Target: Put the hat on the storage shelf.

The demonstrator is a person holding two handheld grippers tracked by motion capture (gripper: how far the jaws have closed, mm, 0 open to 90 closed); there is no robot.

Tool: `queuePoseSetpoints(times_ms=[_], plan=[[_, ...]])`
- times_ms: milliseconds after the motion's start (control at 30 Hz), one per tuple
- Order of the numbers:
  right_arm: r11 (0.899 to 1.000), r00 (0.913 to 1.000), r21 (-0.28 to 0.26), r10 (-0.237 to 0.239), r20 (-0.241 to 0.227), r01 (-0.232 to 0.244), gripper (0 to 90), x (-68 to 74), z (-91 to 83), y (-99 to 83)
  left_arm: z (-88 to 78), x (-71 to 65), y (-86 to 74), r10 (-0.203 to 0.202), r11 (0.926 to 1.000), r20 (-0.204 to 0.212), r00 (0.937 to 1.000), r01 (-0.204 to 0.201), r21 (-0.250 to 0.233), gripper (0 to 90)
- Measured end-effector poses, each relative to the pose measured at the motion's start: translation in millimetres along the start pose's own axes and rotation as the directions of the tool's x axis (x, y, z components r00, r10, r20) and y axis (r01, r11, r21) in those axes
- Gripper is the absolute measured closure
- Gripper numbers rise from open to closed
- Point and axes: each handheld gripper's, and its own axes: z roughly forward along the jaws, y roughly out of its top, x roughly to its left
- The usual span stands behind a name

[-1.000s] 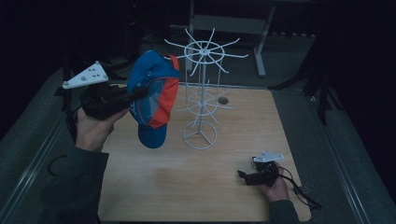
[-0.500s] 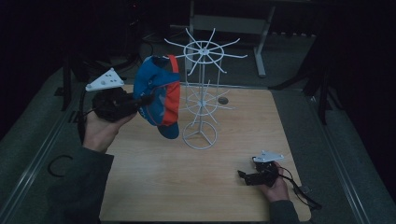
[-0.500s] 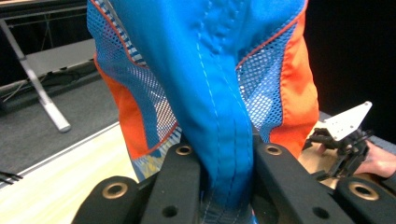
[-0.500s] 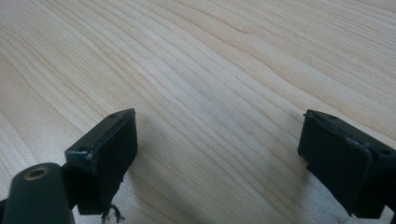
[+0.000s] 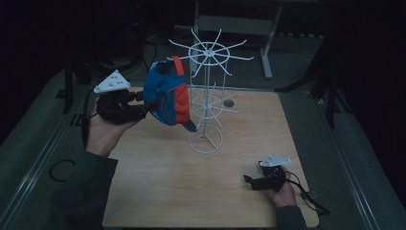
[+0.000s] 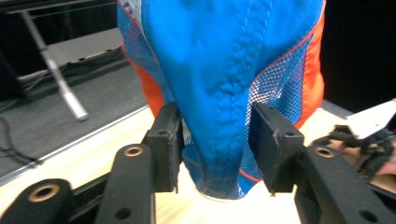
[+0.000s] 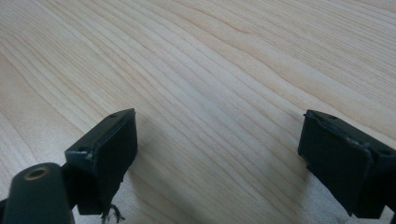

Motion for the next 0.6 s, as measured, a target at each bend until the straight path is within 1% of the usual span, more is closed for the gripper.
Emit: queuePoseSetpoints(times_ms=[67, 100, 233, 367, 600], plan=[[1.000, 1.0000, 0.001, 0.002, -0.001, -0.002, 11.6, 0.1, -0.1, 0.0, -0.8, -0.8, -0.6, 0.004, 1.0000, -0.024, 0.9997, -0.005, -0.006, 48.3], [1.000, 1.0000, 0.001, 0.002, -0.001, -0.002, 11.6, 0.1, -0.1, 0.0, -1.6, -0.4, -1.3, 0.005, 0.9999, -0.030, 0.9995, -0.006, -0.011, 46.2], [1.000, 1.0000, 0.002, 0.004, -0.001, -0.004, 11.6, 0.2, -0.1, 0.0, -2.2, 2.3, -5.0, -0.010, 0.9999, -0.054, 0.9985, 0.010, -0.009, 41.1], [1.000, 1.0000, 0.002, 0.003, -0.001, -0.003, 11.6, 0.2, -0.1, 0.0, -3.8, 5.2, -8.6, -0.028, 0.9996, -0.065, 0.9975, 0.027, -0.011, 39.4], [1.000, 1.0000, 0.002, 0.003, -0.001, -0.003, 11.6, 0.2, -0.1, 0.0, -11.1, 6.2, -13.4, -0.037, 0.9992, -0.084, 0.9958, 0.035, -0.021, 38.9]])
